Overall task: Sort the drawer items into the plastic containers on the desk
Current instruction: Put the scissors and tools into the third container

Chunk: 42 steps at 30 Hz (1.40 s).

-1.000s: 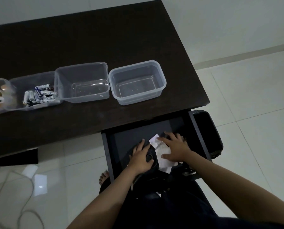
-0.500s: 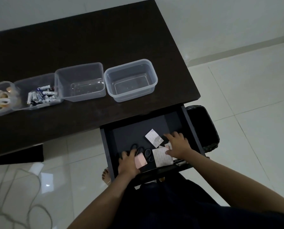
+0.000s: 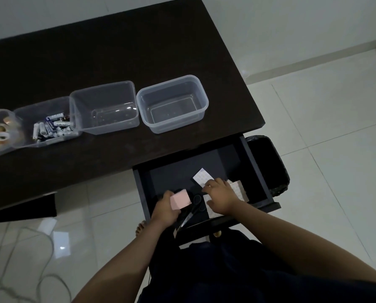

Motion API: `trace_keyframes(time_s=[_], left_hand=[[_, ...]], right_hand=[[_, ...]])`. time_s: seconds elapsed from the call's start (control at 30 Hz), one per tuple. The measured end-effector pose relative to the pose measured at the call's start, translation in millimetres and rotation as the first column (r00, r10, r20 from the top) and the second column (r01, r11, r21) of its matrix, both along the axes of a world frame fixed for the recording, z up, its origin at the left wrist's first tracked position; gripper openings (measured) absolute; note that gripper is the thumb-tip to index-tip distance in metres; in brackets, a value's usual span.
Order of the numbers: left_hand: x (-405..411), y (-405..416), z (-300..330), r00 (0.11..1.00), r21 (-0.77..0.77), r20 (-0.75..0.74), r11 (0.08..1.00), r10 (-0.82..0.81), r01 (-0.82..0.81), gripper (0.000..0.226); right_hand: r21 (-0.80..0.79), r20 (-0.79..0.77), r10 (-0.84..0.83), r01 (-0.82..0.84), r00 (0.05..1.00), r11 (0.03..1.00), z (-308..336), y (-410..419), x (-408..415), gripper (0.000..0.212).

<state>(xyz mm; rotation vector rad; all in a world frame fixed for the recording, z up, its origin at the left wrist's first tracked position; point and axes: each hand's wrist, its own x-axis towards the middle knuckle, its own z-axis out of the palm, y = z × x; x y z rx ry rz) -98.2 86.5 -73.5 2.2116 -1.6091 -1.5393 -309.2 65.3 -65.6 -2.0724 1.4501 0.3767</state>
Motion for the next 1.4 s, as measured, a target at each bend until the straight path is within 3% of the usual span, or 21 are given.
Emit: trace_keyframes(time_s=[0.27, 0.43, 0.6, 0.7, 0.83, 0.93, 1.0, 1.17, 1.4], left_hand=[[2.5, -6.5, -1.7, 0.952, -0.035, -0.122, 0.958, 0.28, -0.286, 0.052], [2.1, -20.0, -3.0, 0.899, -0.068, -0.158, 0.904, 0.408, -0.423, 0.059], [10.4, -39.6, -9.8, 0.949, -0.05, -0.157, 0.958, 0.273, -0.283, 0.084], [10.5, -36.6, -8.9, 0.985, -0.044, -0.053, 0.985, 0.164, -0.166, 0.092], [-2.1, -17.1, -10.7, 0.983, 0.061, 0.169, 0.995, 0.071, -0.083, 0.083], [-10.9, -4.2, -14.3, 0.963, 0.163, 0.266, 0.987, -0.04, -0.005, 0.077], [-13.8, 1.2, -15.4, 0.947, 0.144, 0.304, 0.988, -0.099, 0.057, 0.066], [-16.4, 2.5, -20.7, 0.987, -0.032, 0.162, 0.999, -0.017, 0.022, 0.04], [-26.3, -15.2, -18.9, 0.998, -0.137, 0.046, 0.99, 0.052, -0.045, 0.042]], right_hand=[[0.013, -0.068, 0.287, -0.287, 0.956, 0.958, -13.8, -8.8, 24.8, 0.046], [0.017, -0.081, 0.333, -0.332, 0.94, 0.943, -23.7, -9.4, 28.0, 0.055], [-0.01, -0.071, 0.359, -0.361, 0.93, 0.933, -31.7, -8.4, 27.0, 0.058], [-0.011, -0.074, 0.365, -0.367, 0.928, 0.93, -33.8, -9.6, 28.2, 0.053], [-0.008, -0.107, 0.407, -0.41, 0.907, 0.912, -31.4, -14.7, 30.7, 0.049], [-0.028, -0.124, 0.425, -0.431, 0.897, 0.902, -27.3, -18.1, 30.2, 0.05], [-0.02, -0.136, 0.438, -0.445, 0.888, 0.895, -24.7, -21.0, 28.9, 0.049], [-0.012, -0.17, 0.435, -0.443, 0.884, 0.896, -18.0, -30.4, 22.9, 0.048], [-0.14, -0.238, 0.485, -0.524, 0.842, 0.84, -14.4, -43.0, 16.1, 0.037]])
